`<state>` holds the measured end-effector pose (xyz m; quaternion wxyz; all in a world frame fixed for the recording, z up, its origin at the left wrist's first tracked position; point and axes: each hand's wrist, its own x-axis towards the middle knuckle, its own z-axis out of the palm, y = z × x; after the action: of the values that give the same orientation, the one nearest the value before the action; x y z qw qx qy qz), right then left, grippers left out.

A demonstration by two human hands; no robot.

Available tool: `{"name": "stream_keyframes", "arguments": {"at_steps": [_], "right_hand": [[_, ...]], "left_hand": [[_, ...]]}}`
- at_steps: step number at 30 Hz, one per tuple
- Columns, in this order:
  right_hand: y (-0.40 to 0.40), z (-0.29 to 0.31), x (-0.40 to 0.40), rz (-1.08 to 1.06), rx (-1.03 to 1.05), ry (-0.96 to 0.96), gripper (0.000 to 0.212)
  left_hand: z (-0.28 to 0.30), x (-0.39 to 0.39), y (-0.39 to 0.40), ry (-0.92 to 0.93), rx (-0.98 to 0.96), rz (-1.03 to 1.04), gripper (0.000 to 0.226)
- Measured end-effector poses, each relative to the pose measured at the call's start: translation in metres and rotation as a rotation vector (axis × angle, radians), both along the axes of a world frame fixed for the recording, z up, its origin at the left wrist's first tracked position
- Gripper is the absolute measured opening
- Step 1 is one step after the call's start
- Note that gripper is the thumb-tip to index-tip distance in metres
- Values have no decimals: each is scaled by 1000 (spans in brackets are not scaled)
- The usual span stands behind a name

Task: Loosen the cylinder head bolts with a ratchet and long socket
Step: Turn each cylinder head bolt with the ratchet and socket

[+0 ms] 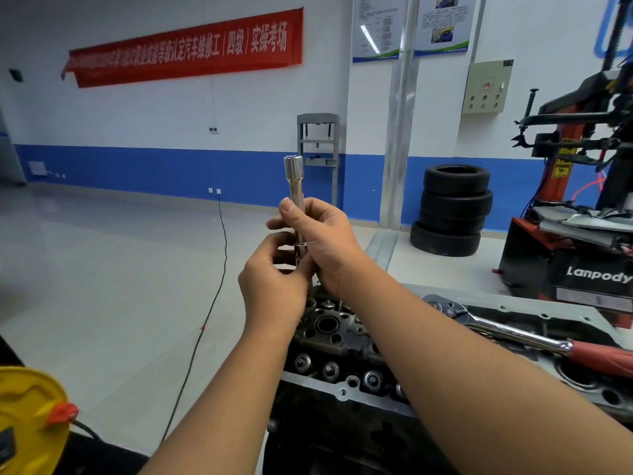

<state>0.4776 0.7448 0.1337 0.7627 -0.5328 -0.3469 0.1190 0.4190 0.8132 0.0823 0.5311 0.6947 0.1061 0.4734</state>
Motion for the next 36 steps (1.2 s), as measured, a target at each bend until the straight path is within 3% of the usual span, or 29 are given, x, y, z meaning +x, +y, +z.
{"name": "stream_keyframes", "arguments": {"at_steps": [2,5,8,11,16,19,25,28,33,36], "right_hand": [[0,1,-1,2,-8,1,24],[-2,4,-3,8,-30,-9,31],[0,5,-5,50,-21,9,28],[2,5,-7,84,-1,27,23],[3,6,-6,35,-65,-7,41],[2,6,-4,-37,-105,-49,42],[-3,2,-2,61,-53,-34,15],[-2,1,-3,28,-70,-50,21],[-2,6,-4,26,-51,-4,27],[1,5,-9,69,-27,38,20]], "left_hand": [[1,-1,-2,-27,-28,-50,22],[2,-1,-4,-28,-33,-96,38],[0,2,0,-49,-29,-60,39],[0,2,0,-64,-14,-16,30],[1,1,0,-70,-75,-85,3],[2,-1,-2,-75,-114,-159,22],[-4,4,5,-59,-43,18,23],[-1,2,1,-74,-92,-96,7],[-1,5,1,-27,-42,-101,34],[-2,7,4,-30,-33,-37,30]]}}
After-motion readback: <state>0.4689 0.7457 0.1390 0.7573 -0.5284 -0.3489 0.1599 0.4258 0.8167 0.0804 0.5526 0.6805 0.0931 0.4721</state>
